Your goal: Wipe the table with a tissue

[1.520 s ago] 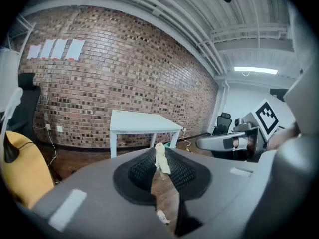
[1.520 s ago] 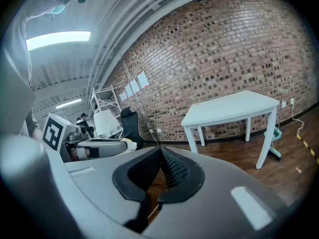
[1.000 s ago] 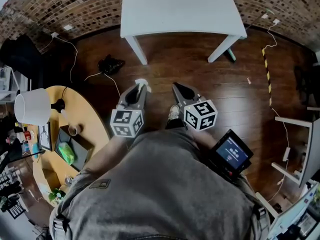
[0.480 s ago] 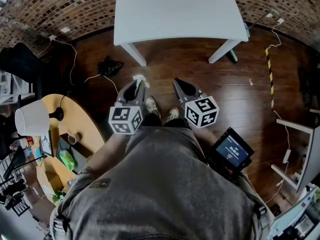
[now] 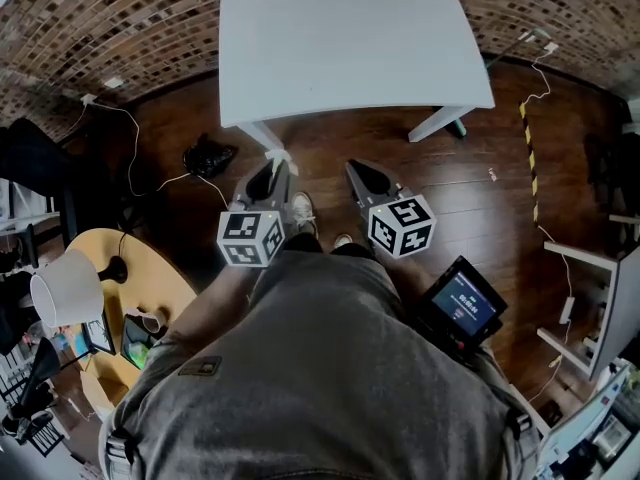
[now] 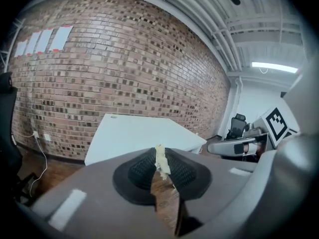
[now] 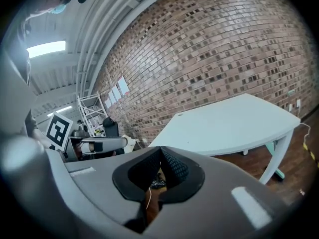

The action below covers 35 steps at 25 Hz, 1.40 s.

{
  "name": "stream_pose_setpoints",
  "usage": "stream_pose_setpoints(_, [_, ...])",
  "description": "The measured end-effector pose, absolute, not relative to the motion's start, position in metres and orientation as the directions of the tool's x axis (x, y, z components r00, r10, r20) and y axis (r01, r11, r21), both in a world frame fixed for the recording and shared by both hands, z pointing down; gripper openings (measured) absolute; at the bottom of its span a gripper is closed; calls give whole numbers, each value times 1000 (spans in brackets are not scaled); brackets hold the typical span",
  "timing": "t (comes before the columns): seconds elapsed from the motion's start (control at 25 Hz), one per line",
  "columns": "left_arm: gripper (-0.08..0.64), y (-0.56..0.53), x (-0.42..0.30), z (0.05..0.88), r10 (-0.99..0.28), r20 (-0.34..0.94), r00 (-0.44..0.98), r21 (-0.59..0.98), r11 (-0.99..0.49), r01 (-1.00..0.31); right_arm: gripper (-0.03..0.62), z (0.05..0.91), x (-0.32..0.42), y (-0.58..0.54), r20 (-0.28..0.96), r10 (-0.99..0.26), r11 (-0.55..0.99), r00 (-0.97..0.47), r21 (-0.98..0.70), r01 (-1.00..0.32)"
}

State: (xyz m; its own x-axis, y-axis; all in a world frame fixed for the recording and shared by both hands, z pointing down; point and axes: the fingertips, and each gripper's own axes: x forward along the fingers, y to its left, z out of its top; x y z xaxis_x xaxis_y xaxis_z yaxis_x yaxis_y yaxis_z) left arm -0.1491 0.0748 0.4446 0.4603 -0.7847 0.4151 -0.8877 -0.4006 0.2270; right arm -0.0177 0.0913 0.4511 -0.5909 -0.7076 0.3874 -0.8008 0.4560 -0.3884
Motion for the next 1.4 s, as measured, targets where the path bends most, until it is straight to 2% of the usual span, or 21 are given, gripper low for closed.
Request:
stream_pose_setpoints(0.4, [55, -9, -178, 459, -731, 435, 525, 246, -464, -851, 14, 453, -48, 14, 415, -742, 390, -527, -373, -842])
stream_pose_setpoints(0.76, [55, -47, -166, 471, -700, 463, 544, 248, -487, -838, 14, 457, -34, -23, 436, -745, 360, -504, -373, -855])
stream_pose_setpoints(1.4, [55, -105, -98, 511, -706, 605, 369, 142, -360, -922, 14, 492, 45, -118, 437, -635, 466, -637, -441, -767])
